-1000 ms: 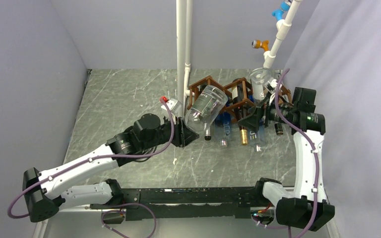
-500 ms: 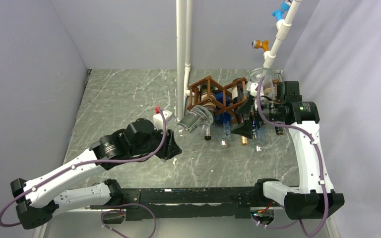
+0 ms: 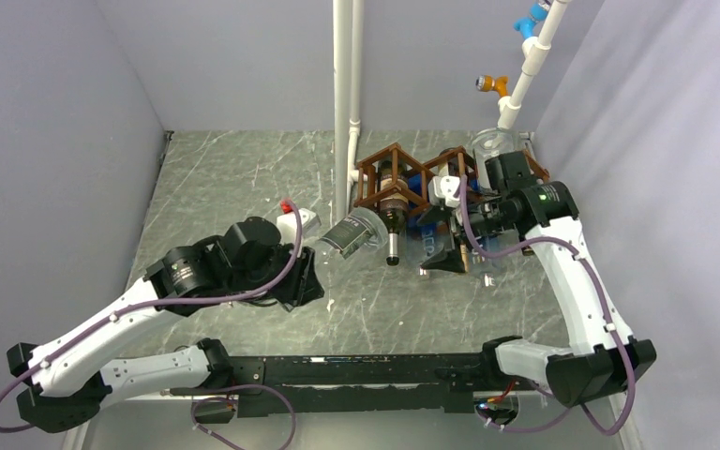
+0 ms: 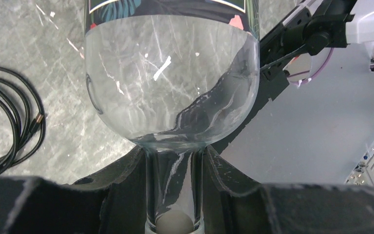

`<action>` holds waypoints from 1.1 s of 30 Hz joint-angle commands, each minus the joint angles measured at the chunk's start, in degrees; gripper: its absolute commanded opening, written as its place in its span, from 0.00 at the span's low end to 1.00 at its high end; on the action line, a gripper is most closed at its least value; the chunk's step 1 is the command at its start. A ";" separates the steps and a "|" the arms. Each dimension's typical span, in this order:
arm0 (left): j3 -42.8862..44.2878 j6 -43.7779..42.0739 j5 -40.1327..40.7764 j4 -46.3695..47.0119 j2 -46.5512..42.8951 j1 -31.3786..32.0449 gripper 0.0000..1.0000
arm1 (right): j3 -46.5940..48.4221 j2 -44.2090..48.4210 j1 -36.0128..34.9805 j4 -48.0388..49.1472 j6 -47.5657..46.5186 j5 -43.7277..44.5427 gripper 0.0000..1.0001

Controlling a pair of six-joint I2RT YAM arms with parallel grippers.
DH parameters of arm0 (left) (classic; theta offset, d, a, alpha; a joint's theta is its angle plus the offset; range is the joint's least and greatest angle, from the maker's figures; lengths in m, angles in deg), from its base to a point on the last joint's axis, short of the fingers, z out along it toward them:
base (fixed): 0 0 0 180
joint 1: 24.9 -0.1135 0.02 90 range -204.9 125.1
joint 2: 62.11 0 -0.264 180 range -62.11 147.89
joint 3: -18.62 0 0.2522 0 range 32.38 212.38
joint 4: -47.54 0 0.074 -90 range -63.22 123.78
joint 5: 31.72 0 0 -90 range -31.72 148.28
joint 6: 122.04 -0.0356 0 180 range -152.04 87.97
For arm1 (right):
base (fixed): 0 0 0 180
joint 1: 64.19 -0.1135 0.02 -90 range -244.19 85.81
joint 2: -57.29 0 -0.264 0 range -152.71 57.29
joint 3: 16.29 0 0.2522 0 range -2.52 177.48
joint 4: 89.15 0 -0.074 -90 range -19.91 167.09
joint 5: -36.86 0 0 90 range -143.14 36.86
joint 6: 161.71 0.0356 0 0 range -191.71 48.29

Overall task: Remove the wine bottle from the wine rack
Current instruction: Pick up the wine bottle from the wine rack, then place the wine bottle at the center of the board.

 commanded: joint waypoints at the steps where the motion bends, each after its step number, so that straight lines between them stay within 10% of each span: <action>1: 6.78 -0.71 -2.14 4.11 0.93 -0.41 0.00 | 3.54 -2.52 -3.04 -2.09 -9.10 -3.56 1.00; 33: 3.97 0.19 -28.57 -13.78 17.10 -13.98 0.00 | -11.81 -8.86 -30.37 29.85 4.28 11.41 0.86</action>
